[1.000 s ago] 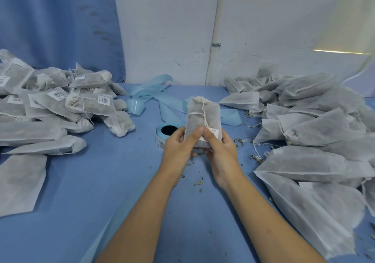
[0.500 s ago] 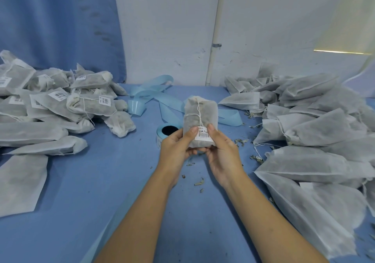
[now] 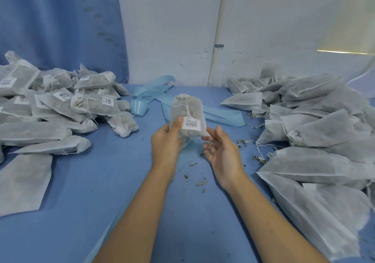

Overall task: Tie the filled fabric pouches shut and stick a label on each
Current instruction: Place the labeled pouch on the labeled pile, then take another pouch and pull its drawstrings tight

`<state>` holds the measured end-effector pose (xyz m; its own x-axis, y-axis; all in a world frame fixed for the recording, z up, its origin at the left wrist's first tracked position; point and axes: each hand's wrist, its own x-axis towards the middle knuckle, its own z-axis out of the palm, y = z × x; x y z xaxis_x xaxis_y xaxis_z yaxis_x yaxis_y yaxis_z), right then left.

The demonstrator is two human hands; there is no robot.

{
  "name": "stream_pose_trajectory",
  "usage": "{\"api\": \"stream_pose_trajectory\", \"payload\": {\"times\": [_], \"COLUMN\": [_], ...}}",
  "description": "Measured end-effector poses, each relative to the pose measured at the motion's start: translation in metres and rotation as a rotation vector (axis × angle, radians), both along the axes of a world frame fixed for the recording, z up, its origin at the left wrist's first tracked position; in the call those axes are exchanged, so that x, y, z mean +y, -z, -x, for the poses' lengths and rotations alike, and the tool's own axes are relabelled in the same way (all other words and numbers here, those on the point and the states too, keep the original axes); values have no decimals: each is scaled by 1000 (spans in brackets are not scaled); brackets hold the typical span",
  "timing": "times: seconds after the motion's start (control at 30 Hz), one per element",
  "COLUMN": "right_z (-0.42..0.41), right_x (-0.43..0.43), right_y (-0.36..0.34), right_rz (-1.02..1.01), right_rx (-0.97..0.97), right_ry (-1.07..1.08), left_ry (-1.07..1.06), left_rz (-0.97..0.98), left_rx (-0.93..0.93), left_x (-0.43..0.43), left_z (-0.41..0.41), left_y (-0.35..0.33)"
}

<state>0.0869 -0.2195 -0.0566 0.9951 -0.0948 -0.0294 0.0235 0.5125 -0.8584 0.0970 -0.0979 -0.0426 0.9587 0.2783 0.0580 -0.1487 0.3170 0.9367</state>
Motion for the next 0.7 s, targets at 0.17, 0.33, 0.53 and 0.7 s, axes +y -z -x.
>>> {"api": "stream_pose_trajectory", "payload": {"times": [0.17, 0.33, 0.53, 0.7], "right_z": [-2, -2, -5, -10], "right_x": [0, -1, -5, -15], "right_y": [6, 6, 4, 5], "right_rz": [80, 82, -118, -408], "right_rx": [0, 23, 85, 125], "right_ry": [-10, -12, -9, -29], "left_ry": [102, 165, 221, 265], "left_rz": [531, 475, 158, -155], "left_rx": [-223, -169, -156, -136], "left_x": [17, 9, -8, -47], "left_z": [-11, -5, 7, 12], "left_y": [-8, -3, -19, -20]}}
